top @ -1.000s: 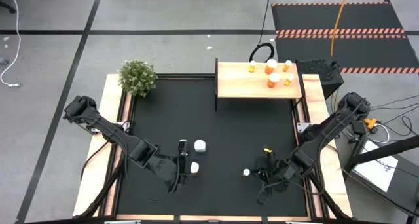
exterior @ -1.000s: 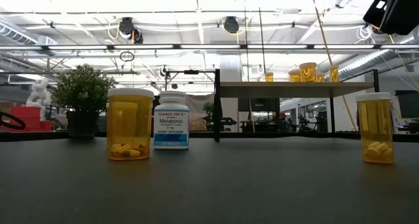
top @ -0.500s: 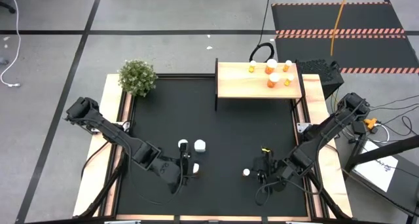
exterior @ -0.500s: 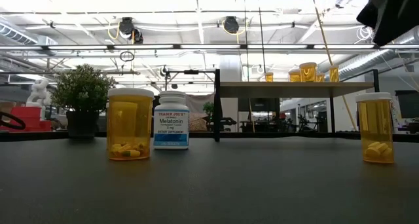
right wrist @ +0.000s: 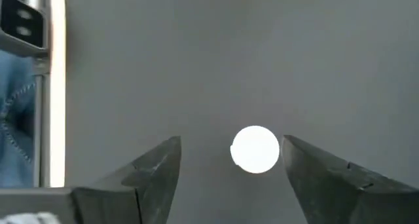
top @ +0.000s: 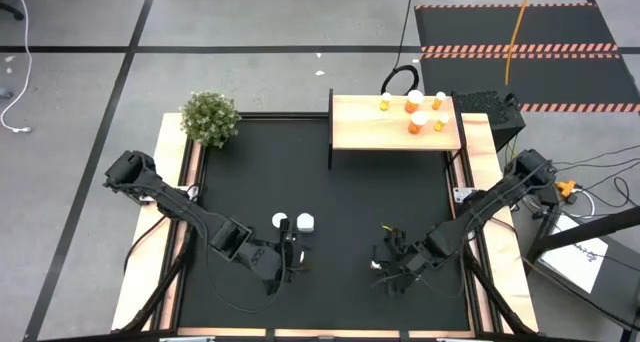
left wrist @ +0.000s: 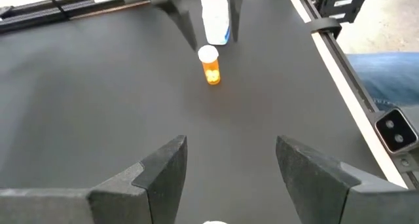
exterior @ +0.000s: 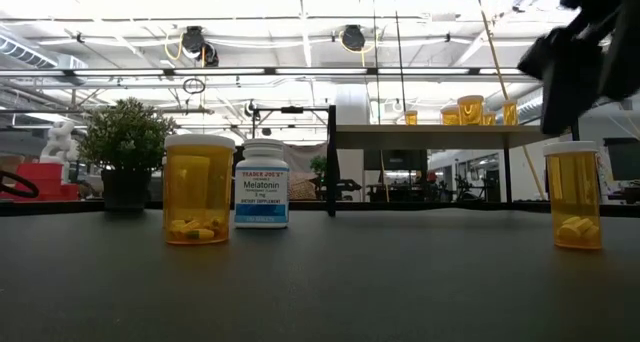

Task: Pick and place medicine bottles onto shelf by color
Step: Put the small orange pill bottle on the shelf

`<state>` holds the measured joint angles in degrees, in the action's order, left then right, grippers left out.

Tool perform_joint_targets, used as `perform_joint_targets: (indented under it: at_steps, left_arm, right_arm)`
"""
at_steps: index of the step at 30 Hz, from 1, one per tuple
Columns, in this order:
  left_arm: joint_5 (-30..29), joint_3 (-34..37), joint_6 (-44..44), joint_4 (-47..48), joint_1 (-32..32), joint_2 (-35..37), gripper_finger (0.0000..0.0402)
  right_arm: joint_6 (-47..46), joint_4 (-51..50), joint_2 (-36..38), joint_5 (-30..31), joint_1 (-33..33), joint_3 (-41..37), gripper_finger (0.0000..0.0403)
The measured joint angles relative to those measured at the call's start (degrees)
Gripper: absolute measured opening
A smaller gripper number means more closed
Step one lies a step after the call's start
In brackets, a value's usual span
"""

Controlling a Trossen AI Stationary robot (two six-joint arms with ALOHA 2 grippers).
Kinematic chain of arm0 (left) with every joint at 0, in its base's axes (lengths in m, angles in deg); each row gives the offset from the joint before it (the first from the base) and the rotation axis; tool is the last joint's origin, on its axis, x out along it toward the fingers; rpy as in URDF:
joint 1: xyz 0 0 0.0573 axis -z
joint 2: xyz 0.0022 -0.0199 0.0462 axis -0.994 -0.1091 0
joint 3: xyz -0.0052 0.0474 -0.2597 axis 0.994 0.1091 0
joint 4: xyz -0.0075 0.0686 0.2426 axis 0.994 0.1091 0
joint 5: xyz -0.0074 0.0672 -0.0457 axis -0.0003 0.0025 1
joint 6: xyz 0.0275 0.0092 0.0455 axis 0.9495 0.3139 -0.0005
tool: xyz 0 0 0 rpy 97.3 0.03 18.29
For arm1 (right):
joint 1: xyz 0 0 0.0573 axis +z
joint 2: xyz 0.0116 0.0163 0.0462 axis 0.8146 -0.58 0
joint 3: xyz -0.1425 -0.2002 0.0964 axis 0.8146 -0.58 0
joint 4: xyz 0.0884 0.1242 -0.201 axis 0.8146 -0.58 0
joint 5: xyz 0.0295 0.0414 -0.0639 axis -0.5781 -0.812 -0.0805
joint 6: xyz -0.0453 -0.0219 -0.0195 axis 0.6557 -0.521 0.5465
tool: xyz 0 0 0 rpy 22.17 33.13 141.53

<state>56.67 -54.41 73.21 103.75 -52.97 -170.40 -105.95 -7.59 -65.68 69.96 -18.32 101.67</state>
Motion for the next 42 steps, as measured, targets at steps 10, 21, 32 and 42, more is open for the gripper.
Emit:
perform_joint_targets:
  at_steps: [10,21,32,42]
  left_arm:
    - [-0.1,0.0,0.8,-1.1,0.0,0.0,0.0234]
    - [-0.3,0.0,1.3,-1.1,0.0,0.0,0.0234]
    - [-0.3,0.0,1.7,-1.1,0.0,0.0,0.0234]
    - [-0.3,0.0,1.8,-1.4,0.0,0.0,0.0234]
  right_arm:
    - [2.0,-1.0,-1.8,-3.0,-2.5,0.0,0.0234]
    - [5.6,-1.3,-1.8,-2.8,-2.5,-0.3,0.0174]
    - [6.6,2.2,-1.8,-2.8,-2.5,-2.0,0.0165]
    - [7.5,2.2,-2.3,-2.7,-2.5,-2.0,0.0144]
